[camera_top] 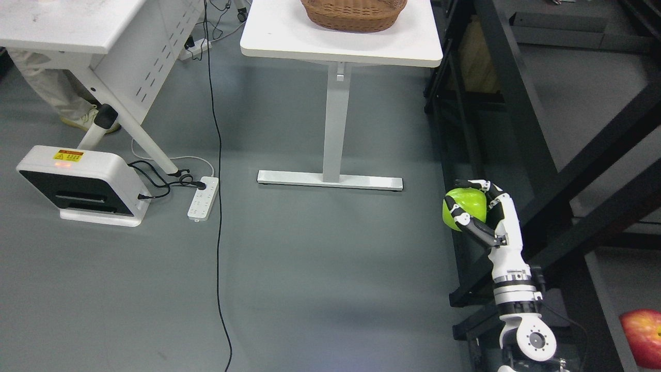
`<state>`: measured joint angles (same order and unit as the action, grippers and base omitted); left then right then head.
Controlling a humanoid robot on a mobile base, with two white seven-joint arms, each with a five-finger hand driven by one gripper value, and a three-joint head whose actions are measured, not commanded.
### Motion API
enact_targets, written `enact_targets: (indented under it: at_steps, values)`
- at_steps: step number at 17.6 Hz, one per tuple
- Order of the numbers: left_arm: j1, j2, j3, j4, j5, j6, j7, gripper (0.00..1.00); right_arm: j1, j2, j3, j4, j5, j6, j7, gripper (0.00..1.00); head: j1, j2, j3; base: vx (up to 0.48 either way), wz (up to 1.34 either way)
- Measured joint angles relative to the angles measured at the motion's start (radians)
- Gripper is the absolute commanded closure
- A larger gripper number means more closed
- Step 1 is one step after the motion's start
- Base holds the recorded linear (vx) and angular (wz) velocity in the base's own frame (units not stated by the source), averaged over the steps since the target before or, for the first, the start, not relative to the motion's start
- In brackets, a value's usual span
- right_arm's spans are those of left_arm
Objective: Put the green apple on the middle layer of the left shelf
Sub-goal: 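Carry the held apple in the right hand while turning toward the shelf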
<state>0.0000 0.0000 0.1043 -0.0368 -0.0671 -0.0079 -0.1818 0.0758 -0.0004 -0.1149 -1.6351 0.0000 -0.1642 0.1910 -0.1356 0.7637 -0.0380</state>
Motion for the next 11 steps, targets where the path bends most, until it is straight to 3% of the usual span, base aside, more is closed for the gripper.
enact_targets:
  at_steps: [7, 11]
  values:
    - [0.0, 0.0, 0.0, 0.0, 0.0, 0.0, 0.0, 0.0, 0.0, 0.0, 0.0, 0.0, 0.0, 0.0, -0.004, 1.0, 0.0, 0.0, 0.0, -0.07, -0.42]
    - [0.0, 0.0, 0.0, 0.0, 0.0, 0.0, 0.0, 0.0, -0.001, 0.0, -0.001, 0.0, 0.0, 0.0, -0.005, 1.0, 0.0, 0.0, 0.0, -0.065, -0.96]
